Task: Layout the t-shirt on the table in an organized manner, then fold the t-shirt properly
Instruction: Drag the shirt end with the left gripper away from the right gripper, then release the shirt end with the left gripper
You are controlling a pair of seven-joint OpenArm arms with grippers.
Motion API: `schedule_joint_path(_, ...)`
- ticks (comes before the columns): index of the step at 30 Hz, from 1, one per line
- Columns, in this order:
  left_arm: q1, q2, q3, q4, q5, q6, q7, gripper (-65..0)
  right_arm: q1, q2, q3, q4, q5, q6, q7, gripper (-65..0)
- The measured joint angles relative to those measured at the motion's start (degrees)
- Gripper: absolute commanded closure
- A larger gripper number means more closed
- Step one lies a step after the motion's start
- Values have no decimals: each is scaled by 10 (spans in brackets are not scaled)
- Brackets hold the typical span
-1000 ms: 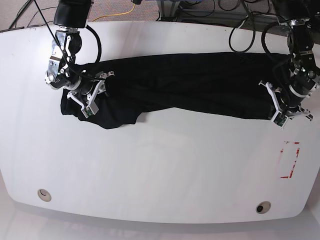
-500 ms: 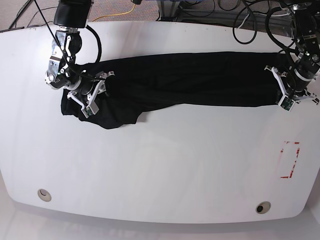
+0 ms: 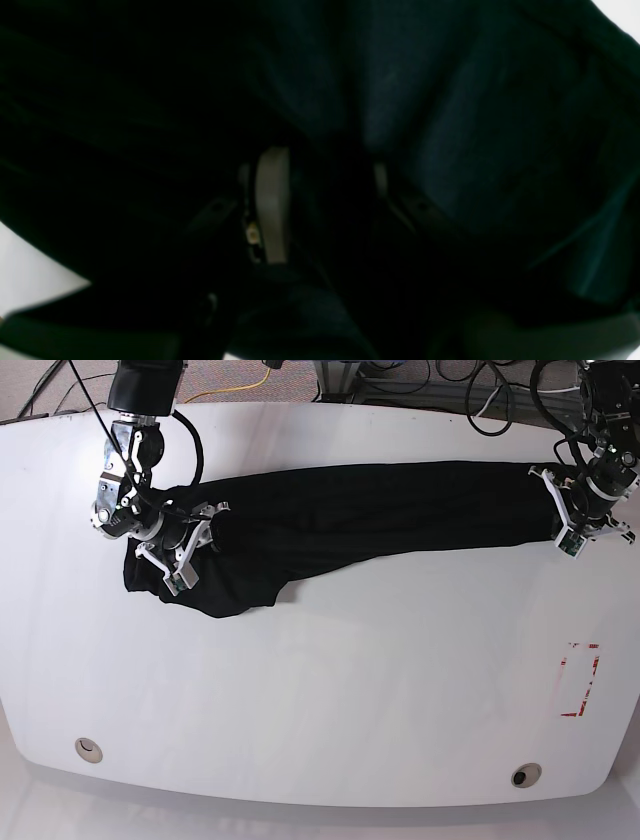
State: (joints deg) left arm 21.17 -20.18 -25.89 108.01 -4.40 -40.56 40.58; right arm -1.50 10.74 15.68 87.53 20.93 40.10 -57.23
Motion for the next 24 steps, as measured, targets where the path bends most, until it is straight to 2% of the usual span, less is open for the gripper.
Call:
schedule_joint_path(3, 1, 0, 0, -14, -1, 0, 21, -154, 0, -1, 0, 0, 0, 0, 0, -193)
schedule_joint_path(8, 1, 1, 0, -40, 5, 2, 23, -379, 0, -1, 0, 0, 0, 0, 0, -193)
schedule_joint_path(11, 1, 1, 0, -50, 8, 2, 25, -451, 0, -1, 0, 0, 0, 0, 0, -193)
schedule_joint_path(24, -31, -1, -1, -139, 3, 2, 20, -458, 0, -1, 0, 0, 0, 0, 0, -193)
